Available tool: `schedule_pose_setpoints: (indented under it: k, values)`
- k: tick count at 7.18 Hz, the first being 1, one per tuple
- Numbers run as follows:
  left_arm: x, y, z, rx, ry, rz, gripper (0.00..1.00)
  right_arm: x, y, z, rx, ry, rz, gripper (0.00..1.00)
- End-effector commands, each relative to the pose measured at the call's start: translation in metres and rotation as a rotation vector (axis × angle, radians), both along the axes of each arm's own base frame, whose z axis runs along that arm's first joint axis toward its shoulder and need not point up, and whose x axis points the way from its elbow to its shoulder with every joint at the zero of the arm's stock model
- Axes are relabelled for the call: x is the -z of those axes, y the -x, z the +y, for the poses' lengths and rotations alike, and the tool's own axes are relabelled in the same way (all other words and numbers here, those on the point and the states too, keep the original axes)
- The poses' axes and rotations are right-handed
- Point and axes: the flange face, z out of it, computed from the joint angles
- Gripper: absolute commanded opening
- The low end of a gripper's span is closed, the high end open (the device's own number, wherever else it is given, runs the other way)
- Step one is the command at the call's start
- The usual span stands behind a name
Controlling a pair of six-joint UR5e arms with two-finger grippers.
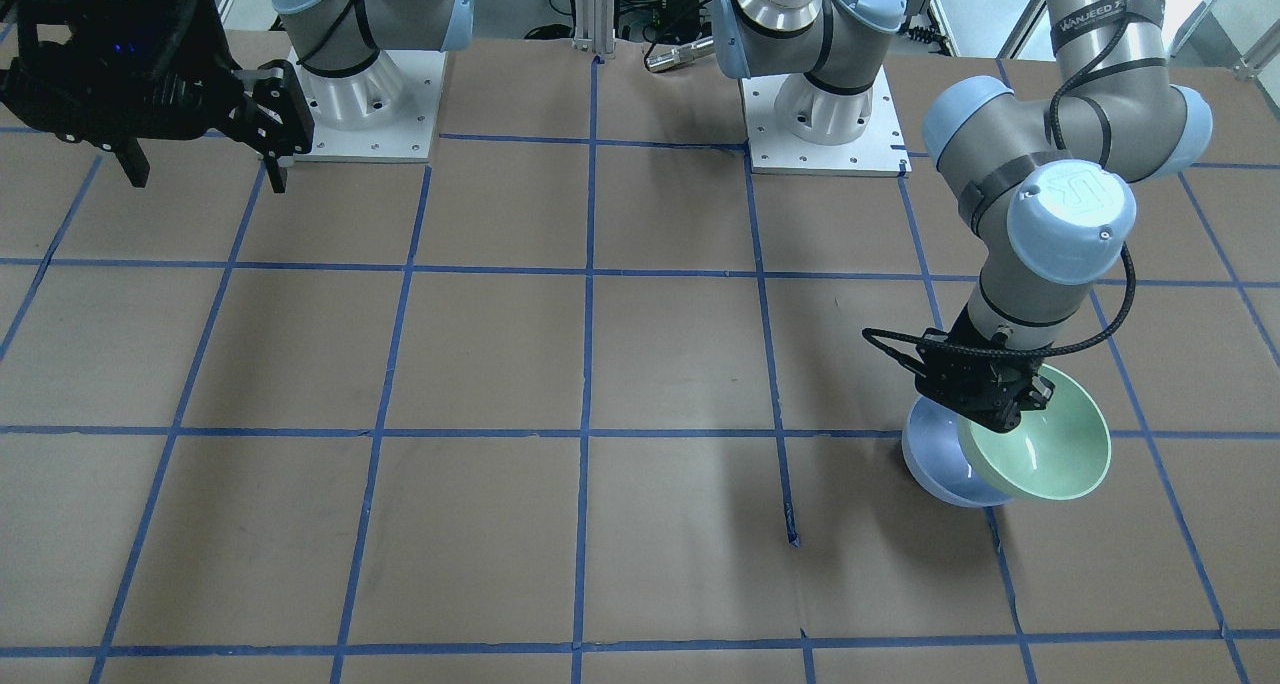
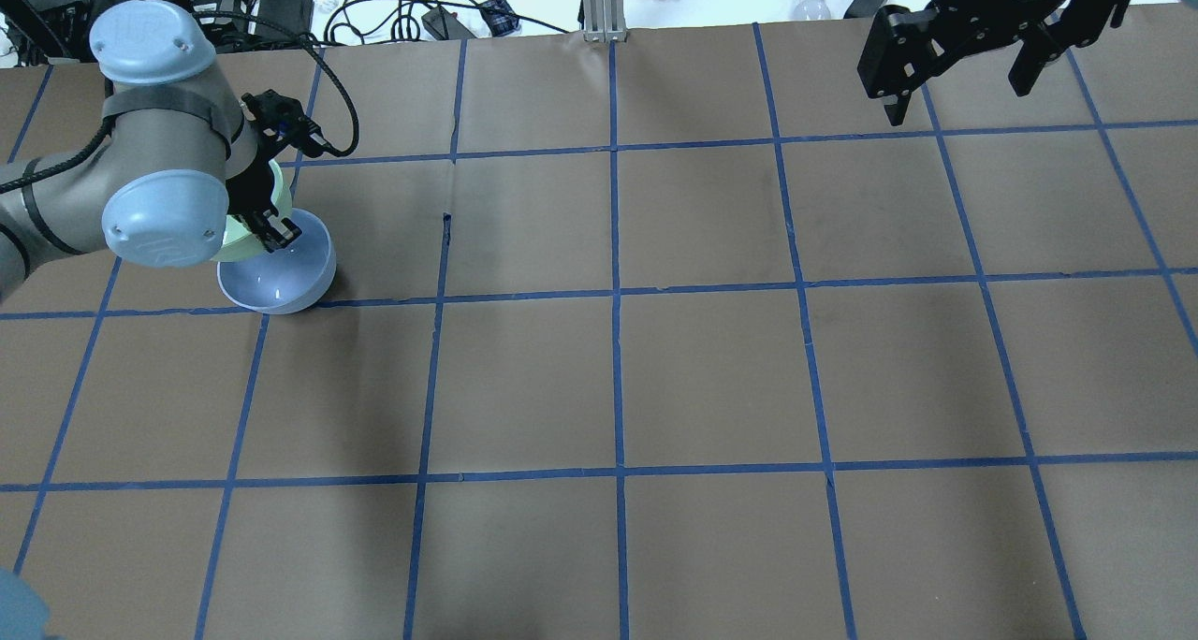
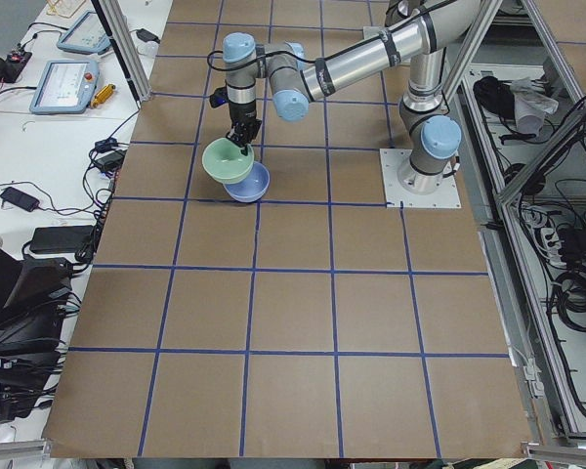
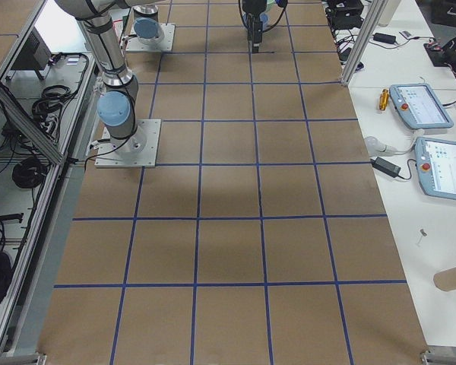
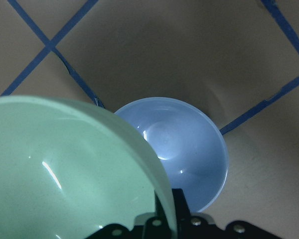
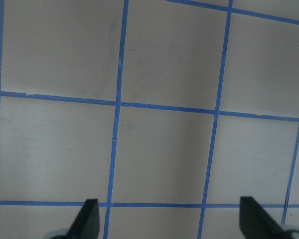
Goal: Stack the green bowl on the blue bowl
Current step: 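Lower the pale green bowl into the blue bowl with the left gripper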
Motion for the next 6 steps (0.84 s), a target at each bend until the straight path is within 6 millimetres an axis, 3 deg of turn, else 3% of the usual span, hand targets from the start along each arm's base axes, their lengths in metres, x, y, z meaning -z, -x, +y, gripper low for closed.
schedule_pose_setpoints:
  k: [1, 5, 6]
  values:
    - [0.016, 0.002, 0.001, -0.001, -0.024, 0.012, 0.0, 0.0, 0.0, 0.0, 0.0, 0.0, 0.0, 1.0]
    - [0.031, 0.004, 0.01, -0.004, -0.053, 0.021, 0.0, 0.0, 0.0, 0.0, 0.0, 0.0, 0.0, 1.0]
    - [0.032, 0.003, 0.008, -0.004, -0.055, 0.016, 0.14, 0.0, 0.0, 0.0, 0.0, 0.0, 0.0, 1.0]
